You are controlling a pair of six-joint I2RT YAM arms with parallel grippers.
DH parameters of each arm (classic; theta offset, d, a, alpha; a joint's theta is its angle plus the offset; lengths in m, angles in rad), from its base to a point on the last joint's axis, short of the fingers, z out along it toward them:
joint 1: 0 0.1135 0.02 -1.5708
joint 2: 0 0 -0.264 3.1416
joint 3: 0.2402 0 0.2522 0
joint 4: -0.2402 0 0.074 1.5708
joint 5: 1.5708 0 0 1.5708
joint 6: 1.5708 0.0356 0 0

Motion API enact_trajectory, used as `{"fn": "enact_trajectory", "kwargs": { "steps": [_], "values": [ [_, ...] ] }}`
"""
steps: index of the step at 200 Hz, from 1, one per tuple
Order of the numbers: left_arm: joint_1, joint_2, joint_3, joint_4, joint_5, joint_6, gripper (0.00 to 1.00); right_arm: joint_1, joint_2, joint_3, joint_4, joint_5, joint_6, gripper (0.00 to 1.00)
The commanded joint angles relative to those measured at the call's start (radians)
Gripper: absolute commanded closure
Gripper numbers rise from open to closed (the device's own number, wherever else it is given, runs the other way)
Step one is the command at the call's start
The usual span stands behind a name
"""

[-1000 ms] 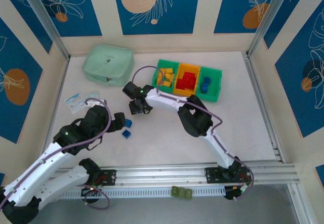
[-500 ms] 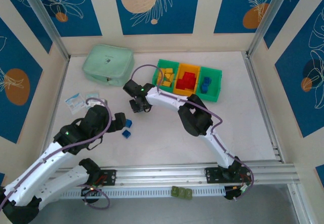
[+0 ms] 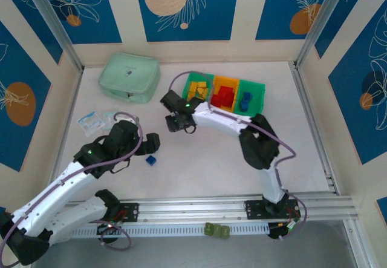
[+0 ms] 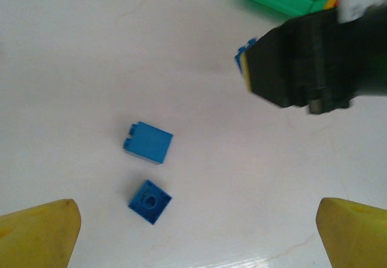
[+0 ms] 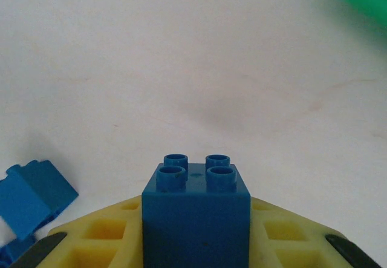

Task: Sort the legos into containers by color
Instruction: Pick up the lego from the center of the table, then place the lego in the container.

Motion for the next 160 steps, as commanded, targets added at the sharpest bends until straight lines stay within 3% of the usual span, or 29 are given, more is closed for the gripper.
{"fn": "enact_trajectory", "kwargs": {
  "steps": [1,34,78,126,160],
  "values": [
    [0.010,0.033,0.019,0.102,0.104,0.033,0.01,-0.059,-0.141,-0.096,0.023,0.020,0.015,0.67],
    [0.003,0.132,0.031,0.213,0.211,0.041,0.01,-0.179,-0.292,-0.203,0.003,0.033,0.023,0.66],
    [-0.030,0.268,0.057,0.336,0.268,0.050,0.01,-0.385,-0.384,-0.279,0.015,0.050,-0.004,0.65],
    [-0.082,0.416,0.123,0.421,0.301,0.044,0.01,-0.605,-0.279,-0.244,0.060,0.054,-0.031,0.63],
    [-0.092,0.487,0.177,0.425,0.319,0.050,0.01,-0.691,-0.161,-0.154,0.069,0.029,-0.048,0.63]
  ]
}}
